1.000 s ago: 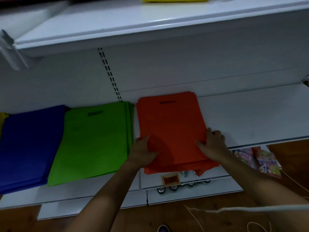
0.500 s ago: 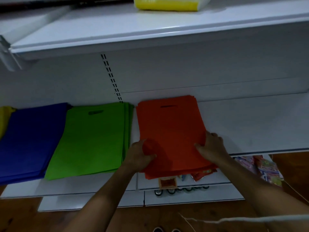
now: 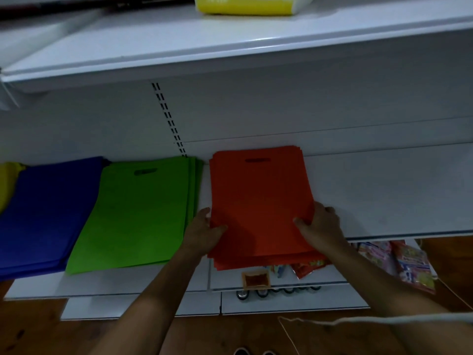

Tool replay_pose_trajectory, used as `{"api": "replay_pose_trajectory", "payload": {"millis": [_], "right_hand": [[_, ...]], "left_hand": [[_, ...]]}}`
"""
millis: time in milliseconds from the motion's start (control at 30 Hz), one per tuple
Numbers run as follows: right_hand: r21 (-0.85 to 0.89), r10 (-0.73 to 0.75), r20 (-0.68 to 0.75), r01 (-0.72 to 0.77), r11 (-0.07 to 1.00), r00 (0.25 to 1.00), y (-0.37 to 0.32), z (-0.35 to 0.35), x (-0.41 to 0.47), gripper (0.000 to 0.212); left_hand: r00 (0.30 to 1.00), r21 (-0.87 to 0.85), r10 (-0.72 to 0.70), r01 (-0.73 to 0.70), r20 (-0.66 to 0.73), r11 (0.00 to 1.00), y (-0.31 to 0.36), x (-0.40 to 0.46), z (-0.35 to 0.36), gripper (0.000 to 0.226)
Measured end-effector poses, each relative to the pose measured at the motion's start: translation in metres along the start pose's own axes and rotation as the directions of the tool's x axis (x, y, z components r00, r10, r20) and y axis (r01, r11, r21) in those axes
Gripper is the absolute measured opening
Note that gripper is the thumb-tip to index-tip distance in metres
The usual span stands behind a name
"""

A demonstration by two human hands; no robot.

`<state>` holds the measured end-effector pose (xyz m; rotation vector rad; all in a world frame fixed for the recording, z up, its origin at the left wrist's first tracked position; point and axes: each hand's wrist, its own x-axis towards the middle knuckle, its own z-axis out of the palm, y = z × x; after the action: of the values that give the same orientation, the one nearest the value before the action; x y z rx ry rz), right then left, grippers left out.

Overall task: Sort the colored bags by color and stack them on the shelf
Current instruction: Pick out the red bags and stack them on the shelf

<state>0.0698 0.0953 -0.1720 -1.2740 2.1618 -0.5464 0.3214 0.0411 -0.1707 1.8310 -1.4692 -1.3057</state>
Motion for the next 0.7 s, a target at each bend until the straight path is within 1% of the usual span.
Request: {"api": "replay_pose_trajectory", "payload": {"millis": [67,133,200,233,267,333,367,433,500,567,633,700], "right_hand": [[-0.019,-0.054,0.069,0.056,0.998,0.996,-0.003,0.009,-0.005,0.076],[-0.042,-0.05,0.069,0.053,0.998,0.996,-0.001,0.006,-0.005,0.08],[-0.055,0.002,0.035,0.0,0.998,0.999,0.004,-0.006,0.001,0.078],[-0.062,0.015,0.033,-0.013,0.998,0.999,0.004,-0.009,0.003,0.076],[-0.071,0.003,0.051,0.001,0.997,0.999,0.003,-0.008,0.002,0.076],[-0.121,-0.049,0.114,0.063,0.991,0.992,-0.002,0.003,-0.004,0.086],[-0.14,-0.057,0.131,0.076,0.987,0.99,-0.001,0.007,-0.006,0.091],[-0.143,-0.041,0.112,0.057,0.988,0.993,0.003,0.001,-0.003,0.093],[-0.156,-0.018,0.092,0.032,0.987,0.996,0.007,-0.008,0.003,0.094],[-0.165,-0.059,0.146,0.083,0.983,0.988,0.003,-0.006,0.0,0.096],[-0.194,-0.091,0.179,0.126,0.973,0.98,-0.002,0.002,-0.007,0.1],[-0.2,-0.099,0.168,0.132,0.971,0.981,-0.003,0.005,-0.009,0.104]], "left_hand": [[0.999,0.048,0.015,-0.013,-0.04,0.999,-0.002,0.001,-0.001,0.05],[1.0,0.057,0.021,-0.02,-0.022,0.998,-0.001,-0.002,-0.001,0.05],[1.0,0.039,-0.003,0.003,0.002,0.999,-0.001,-0.004,-0.001,0.064],[1.0,0.047,-0.018,0.017,0.01,0.999,-0.001,-0.004,-0.002,0.071],[1.0,0.049,-0.015,0.015,0.008,0.999,0.0,-0.005,-0.002,0.073],[1.0,0.026,0.004,-0.004,0.008,1.0,0.001,-0.005,-0.001,0.062],[1.0,0.042,0.021,-0.021,0.005,0.999,0.003,-0.006,-0.001,0.058],[0.998,0.12,0.065,-0.066,0.013,0.991,0.005,-0.006,0.0,0.06],[0.994,0.232,0.085,-0.099,0.07,0.968,0.001,-0.003,0.0,0.065],[0.988,0.324,0.07,-0.112,0.136,0.94,0.002,-0.004,0.001,0.064],[0.987,0.342,0.079,-0.123,0.139,0.932,0.006,-0.008,0.001,0.065],[0.99,0.302,0.059,-0.095,0.127,0.949,0.005,-0.007,-0.002,0.063]]}}
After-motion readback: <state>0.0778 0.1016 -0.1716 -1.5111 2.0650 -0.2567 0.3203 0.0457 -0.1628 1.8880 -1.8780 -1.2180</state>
